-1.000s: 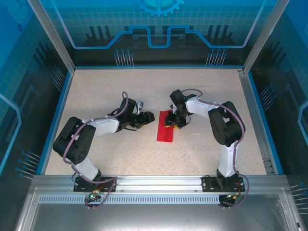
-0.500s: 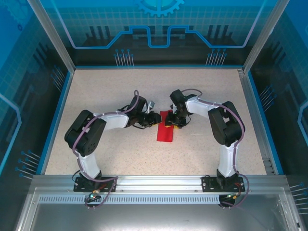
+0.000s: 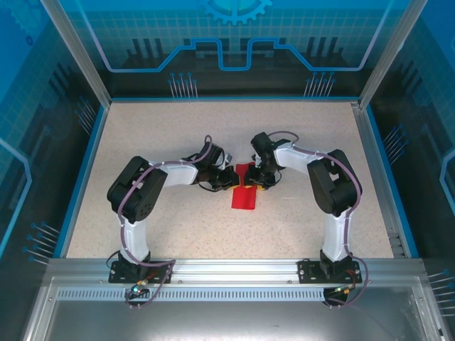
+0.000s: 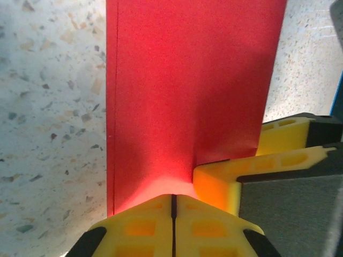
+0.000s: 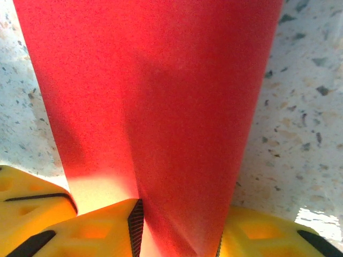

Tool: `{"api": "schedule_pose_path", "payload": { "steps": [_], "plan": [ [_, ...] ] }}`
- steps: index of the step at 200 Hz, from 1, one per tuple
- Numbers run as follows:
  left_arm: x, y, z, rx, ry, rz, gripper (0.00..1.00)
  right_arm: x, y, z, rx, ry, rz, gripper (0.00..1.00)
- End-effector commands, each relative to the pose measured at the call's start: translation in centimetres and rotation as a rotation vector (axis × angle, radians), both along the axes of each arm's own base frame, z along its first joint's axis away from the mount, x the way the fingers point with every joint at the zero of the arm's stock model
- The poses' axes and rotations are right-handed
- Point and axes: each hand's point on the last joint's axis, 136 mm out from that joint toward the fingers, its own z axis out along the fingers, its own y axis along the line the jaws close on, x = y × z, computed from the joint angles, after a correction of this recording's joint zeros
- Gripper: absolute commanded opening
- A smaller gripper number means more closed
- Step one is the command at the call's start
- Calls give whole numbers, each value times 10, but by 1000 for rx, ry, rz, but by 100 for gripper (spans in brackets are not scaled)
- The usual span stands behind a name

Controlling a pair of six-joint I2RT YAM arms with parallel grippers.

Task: Fold a paper plane with a square sheet of paper (pick it up from the middle)
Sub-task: Hold the square sheet of paper at the center of the table.

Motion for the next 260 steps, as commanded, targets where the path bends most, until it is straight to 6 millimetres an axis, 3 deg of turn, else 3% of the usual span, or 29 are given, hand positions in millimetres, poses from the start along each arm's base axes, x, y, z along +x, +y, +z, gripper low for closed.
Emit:
{"api": "schedule_pose_path", "payload": {
  "steps": [1,79,122,188,260],
  "plan": [
    [-6,-1,-7,30,33,-26,7,-54,-32,-66,-181,202,16,39],
    [-16,11,-24,102,75,-20,6,-57,-31,-70,-186,211,15,38],
    [-14,11,-16,102,56,-17,5,-59,-30,-73,-189,216,27,40],
    [-7,3,18,34,-18,-29,6,-63,-32,-79,-205,225,32,41],
    [-9,1,10,28,3,-29,6,-65,-32,-82,-218,233,37,43]
  ]
}}
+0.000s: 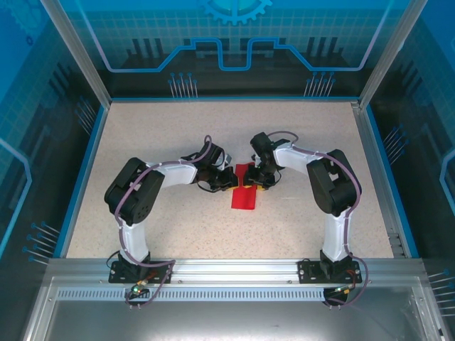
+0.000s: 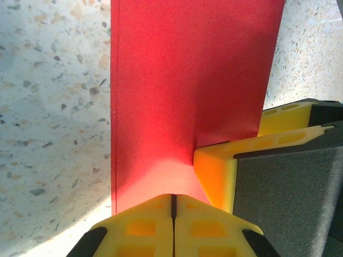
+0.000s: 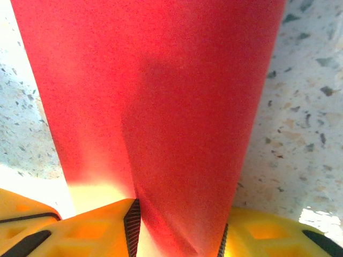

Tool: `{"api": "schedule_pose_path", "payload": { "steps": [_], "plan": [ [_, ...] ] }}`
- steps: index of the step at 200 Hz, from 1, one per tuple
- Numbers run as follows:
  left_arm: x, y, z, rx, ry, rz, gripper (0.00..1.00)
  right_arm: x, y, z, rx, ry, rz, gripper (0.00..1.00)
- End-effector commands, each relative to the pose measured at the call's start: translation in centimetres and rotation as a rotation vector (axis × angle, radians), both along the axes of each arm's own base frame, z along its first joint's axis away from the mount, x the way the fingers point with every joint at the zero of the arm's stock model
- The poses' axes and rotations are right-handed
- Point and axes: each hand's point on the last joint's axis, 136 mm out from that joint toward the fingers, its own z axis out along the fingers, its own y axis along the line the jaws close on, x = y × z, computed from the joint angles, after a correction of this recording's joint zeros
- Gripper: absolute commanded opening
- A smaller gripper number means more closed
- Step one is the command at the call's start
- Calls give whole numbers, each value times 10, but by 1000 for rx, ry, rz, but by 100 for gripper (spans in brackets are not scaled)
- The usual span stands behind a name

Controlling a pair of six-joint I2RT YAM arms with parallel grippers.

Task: Fold a paper plane with a square sheet of paper (pick it up from the middle)
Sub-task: Hold the square sheet of paper at the center of the table.

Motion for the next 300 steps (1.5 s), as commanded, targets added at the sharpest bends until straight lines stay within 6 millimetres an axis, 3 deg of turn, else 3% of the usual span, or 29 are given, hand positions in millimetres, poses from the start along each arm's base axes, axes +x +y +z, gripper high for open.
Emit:
{"api": "schedule_pose_path", "payload": {
  "steps": [1,120,184,214,244,282,300],
  "plan": [
    [-1,-4,3,-7,-3,-17,6,-63,-33,-79,-208,226,38,43],
    [-4,-4,-14,14,44,-24,6,-65,-34,-81,-214,234,37,44],
    [-20,15,-41,127,133,-3,5,-61,-30,-73,-194,210,31,43],
    [-30,26,-57,184,176,-2,5,-44,-20,-44,-133,126,7,45],
    [-35,30,-66,209,202,1,5,-24,-21,7,-41,-9,-71,52],
    [-38,34,-74,229,218,5,4,-13,-29,63,7,-175,-108,57],
    [-39,35,-78,234,224,11,4,-11,-16,78,83,-227,-79,58]
  ]
}}
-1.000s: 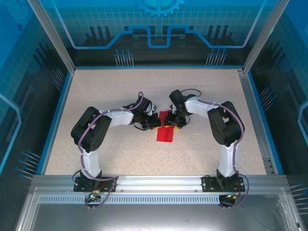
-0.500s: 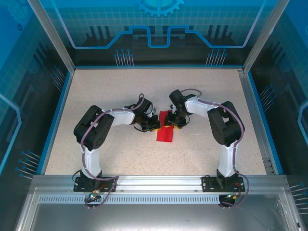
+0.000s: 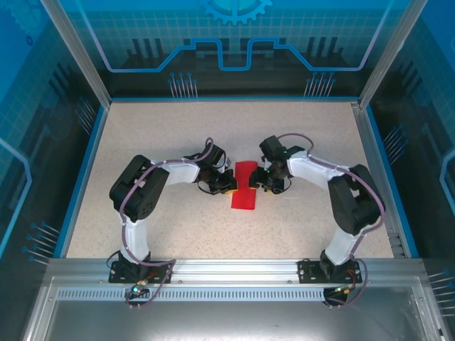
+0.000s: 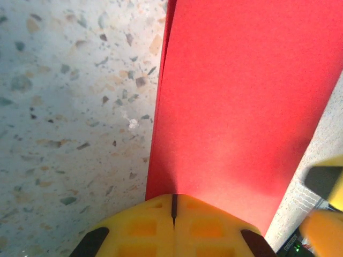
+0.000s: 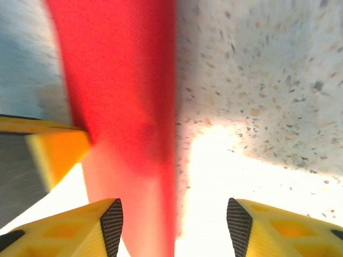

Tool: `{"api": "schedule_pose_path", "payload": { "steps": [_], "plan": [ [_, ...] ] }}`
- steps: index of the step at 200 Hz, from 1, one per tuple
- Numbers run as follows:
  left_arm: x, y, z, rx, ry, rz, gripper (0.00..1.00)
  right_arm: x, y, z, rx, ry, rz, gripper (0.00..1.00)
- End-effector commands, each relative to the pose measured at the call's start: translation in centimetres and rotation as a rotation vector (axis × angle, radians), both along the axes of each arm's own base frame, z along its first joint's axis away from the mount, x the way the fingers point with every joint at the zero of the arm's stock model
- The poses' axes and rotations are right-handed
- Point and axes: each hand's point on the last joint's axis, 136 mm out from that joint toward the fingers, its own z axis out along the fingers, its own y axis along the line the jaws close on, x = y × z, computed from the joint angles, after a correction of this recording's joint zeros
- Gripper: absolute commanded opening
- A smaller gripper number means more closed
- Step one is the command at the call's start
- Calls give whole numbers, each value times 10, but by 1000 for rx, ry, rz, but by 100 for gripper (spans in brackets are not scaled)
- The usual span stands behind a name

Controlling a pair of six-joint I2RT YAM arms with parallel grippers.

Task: Fold a paper plane with a square sheet of paper (pick it up from the middle)
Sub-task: Hold the square sheet of paper at the center of the table, then fold the square sheet of paper in half at the center of the table.

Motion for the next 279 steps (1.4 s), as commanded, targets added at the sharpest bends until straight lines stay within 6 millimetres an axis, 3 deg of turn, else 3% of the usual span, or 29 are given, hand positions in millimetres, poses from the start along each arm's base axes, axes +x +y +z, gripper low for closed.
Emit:
{"api": "schedule_pose_path", "payload": {
  "steps": [1,12,39,73,115,189,279],
  "plan": [
    [-32,30,-54,180,144,8,4,3,7,24,58,-77,6,57],
    [-34,31,-56,185,149,12,4,4,23,30,111,-101,49,55],
    [-35,34,-58,195,157,22,3,8,48,28,140,-115,93,39],
    [-35,34,-59,198,162,28,2,17,57,9,147,-92,71,20],
    [-37,35,-61,204,177,38,2,15,63,-6,147,-59,92,16],
    [-41,41,-65,246,202,63,1,2,39,-48,64,48,72,15],
    [-47,49,-79,289,256,109,0,-3,-5,-63,79,14,39,16]
  ]
}}
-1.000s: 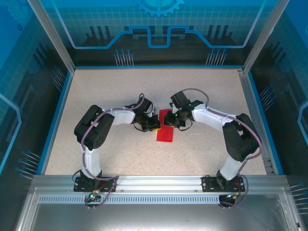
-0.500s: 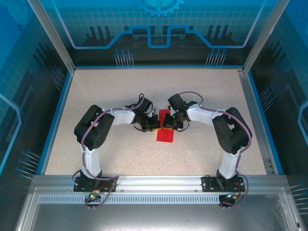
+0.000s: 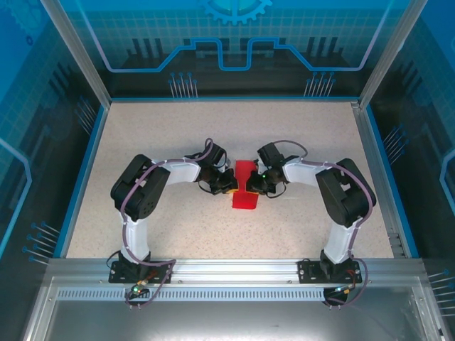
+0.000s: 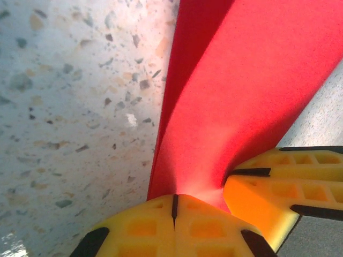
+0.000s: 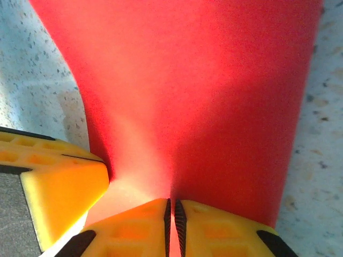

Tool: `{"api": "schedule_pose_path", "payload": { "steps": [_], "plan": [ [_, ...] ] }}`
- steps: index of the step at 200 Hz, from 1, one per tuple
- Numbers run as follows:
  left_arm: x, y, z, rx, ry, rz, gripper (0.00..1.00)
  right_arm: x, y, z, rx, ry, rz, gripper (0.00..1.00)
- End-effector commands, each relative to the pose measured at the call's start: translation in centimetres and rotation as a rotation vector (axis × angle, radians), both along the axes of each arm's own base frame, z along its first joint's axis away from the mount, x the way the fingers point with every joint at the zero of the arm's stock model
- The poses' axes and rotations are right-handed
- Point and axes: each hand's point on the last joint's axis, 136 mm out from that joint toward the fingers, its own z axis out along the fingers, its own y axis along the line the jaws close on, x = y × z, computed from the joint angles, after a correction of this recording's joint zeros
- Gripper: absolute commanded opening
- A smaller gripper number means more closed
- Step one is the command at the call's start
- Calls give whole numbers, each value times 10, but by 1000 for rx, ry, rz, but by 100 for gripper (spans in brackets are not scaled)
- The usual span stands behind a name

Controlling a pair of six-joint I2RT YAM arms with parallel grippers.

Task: Fold a paper plane with a square sheet of paper (pick it up from the middle)
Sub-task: Fold the square sheet of paper in half at the center of the table.

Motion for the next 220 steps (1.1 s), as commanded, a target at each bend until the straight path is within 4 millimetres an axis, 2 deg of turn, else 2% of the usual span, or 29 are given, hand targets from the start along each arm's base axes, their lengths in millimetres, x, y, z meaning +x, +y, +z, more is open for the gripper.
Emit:
{"api": "schedule_pose_path", "payload": {
  "steps": [1,28,31,40,56,74,88,102,109,113,122,132,168,192,220],
  "plan": [
    [-48,50,-77,285,214,59,0,-12,-34,-17,-78,36,-30,16],
    [-51,52,-80,295,226,61,0,-13,-48,-18,-62,35,-63,16],
    [-51,53,-80,296,227,63,0,-20,-53,-23,-70,52,-66,16],
    [-52,53,-80,298,228,63,0,-22,-59,-24,-69,51,-78,16],
    [-52,53,-81,301,229,61,0,-22,-67,-20,-68,39,-94,16],
    [-51,52,-80,295,223,55,0,-17,-69,-6,-49,2,-105,15],
    [-49,51,-78,290,219,50,0,-8,-59,16,-6,-65,-83,15],
    [-49,49,-77,287,216,46,0,1,-41,44,30,-153,-39,15],
    [-48,49,-76,285,214,45,0,0,-33,51,38,-177,-16,15],
    [-47,48,-75,284,212,44,0,7,-25,63,56,-212,-3,15],
    [-47,48,-75,283,213,43,0,11,-12,71,77,-240,21,16],
    [-47,48,-75,283,212,42,0,14,-1,69,84,-236,34,15],
    [-46,47,-73,285,209,37,0,29,22,42,111,-184,50,12],
    [-47,48,-73,286,211,36,0,35,21,30,97,-167,40,8],
    [-48,48,-73,287,214,35,0,39,7,13,70,-143,8,7]
  ]
}}
